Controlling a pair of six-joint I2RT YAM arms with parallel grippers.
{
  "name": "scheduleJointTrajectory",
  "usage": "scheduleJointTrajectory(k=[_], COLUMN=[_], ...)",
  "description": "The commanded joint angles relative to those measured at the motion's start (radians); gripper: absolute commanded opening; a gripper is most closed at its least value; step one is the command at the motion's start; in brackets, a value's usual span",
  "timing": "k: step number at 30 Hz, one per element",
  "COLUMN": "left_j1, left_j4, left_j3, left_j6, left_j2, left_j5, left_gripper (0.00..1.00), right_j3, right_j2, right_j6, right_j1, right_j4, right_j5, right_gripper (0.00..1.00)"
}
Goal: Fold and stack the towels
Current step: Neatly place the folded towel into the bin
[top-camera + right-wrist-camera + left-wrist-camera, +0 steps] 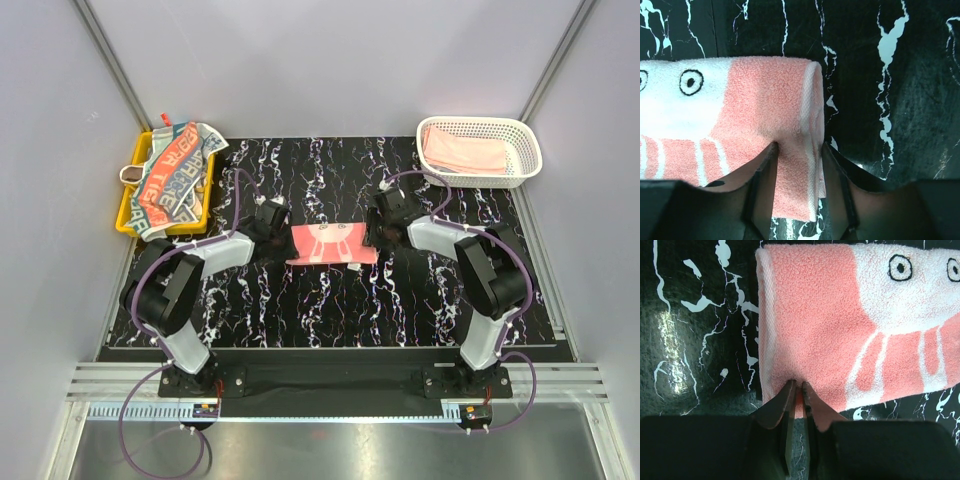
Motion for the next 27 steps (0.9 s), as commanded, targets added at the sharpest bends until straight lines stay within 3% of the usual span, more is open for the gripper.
scheduleJointTrajectory(k=[1, 5, 6, 7, 10, 14, 19, 27], left_j1=[0.000, -0.001, -0.001, -0.001, 0.000, 0.000, 0.002, 0.002], left_j4=[-0.004, 0.002, 0.007, 0.011, 0.036, -0.042, -0.147, -0.352], left_j3=[0.019, 0.025, 0.025, 0.024, 0.030, 0.102, 0.186, 0.180], left_j6=[0.007, -0.004, -0.005, -0.008, -0.024, -0.030, -0.013, 0.096], left_j2=[-0.046, -0.045, -0.046, -0.054, -0.090, -0.158, -0.259, -0.500], left_j5=[0.017, 0.033, 0.037, 0.057, 0.097, 0.079, 0.048, -0.006], left_gripper=[0.15, 0.16, 0.16, 0.17, 0.21, 0.23, 0.23, 0.23], right_j3=[0.015, 0.029, 0.033, 0.046, 0.069, 0.122, 0.260, 0.591], right_j2=[0.006, 0.017, 0.020, 0.023, 0.018, -0.008, 0.007, 0.224], right_j6=[0.017, 0.024, 0.027, 0.024, -0.002, -0.062, -0.203, -0.439], right_j1=[0.027, 0.054, 0.060, 0.062, 0.062, 0.062, 0.062, -0.031], right_j4=[-0.023, -0.039, -0.049, -0.060, -0.111, -0.184, -0.238, -0.302], right_j5=[0.008, 0.021, 0.030, 0.031, 0.060, 0.175, 0.304, 0.505], right_gripper=[0.46, 0.38, 0.33, 0.22, 0.08, 0.01, 0.00, 0.00])
